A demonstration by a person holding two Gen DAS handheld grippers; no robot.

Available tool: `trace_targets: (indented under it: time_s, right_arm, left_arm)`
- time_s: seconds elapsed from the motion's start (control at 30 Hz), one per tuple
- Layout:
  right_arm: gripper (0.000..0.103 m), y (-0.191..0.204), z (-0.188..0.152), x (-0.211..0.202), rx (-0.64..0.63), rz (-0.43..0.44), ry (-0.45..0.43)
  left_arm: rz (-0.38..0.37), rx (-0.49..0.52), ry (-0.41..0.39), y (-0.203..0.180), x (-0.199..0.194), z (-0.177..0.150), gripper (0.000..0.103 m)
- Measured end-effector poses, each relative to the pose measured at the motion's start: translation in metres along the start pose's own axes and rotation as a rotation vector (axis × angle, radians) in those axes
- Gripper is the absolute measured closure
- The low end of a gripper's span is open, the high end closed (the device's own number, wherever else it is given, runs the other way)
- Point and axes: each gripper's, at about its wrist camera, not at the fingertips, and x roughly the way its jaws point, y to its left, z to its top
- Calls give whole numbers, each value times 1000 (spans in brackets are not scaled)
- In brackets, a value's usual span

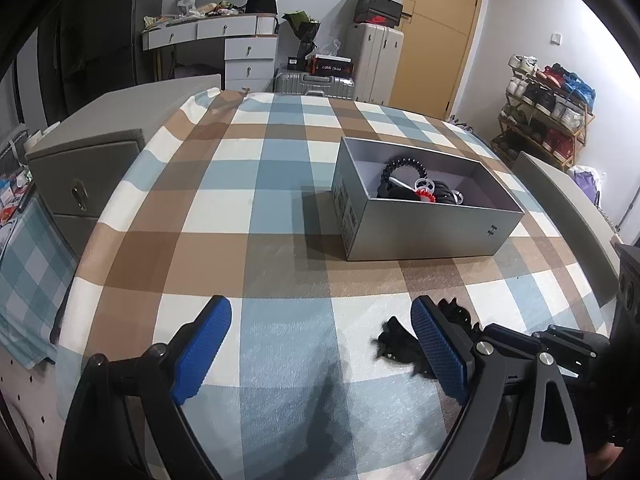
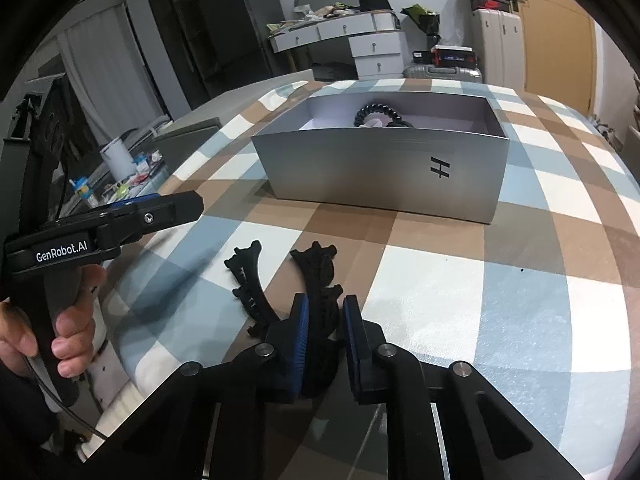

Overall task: Organize jewelry
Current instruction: 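Close the right gripper on a black claw clip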

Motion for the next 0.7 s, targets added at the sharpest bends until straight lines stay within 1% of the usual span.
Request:
trace_targets:
  time_s: [0.1,0.2,0.27,0.4,0.53,0.67,0.7]
  right_arm:
    - [89,1,1,-2,-9,-14,-8]
    - [90,-8,1,-9,34,17,-38]
    - [90,-14,2,-15,56,19,-72]
    - [90,-20,4,-25,71,11,-109]
    - [90,-29,4,-33,103,17,-135]
    - [89,-40,1,-39,147,40,-156]
    - [89,-41,1,-40,152,40,-159]
  left_arm:
    - [-19,-7,20,2,2,-3,14]
    - [-38,-10,44,1,5,-6,14]
    - [-65,-14,70,-1,9,-9,14]
    - [-118,-4,97,-8,12,-12,14]
    - [-197,49,129,-25,16,-15,14]
    - [-239,103,148,-41,20,-18,14]
    - [-239,114,153,-44,21,-18,14]
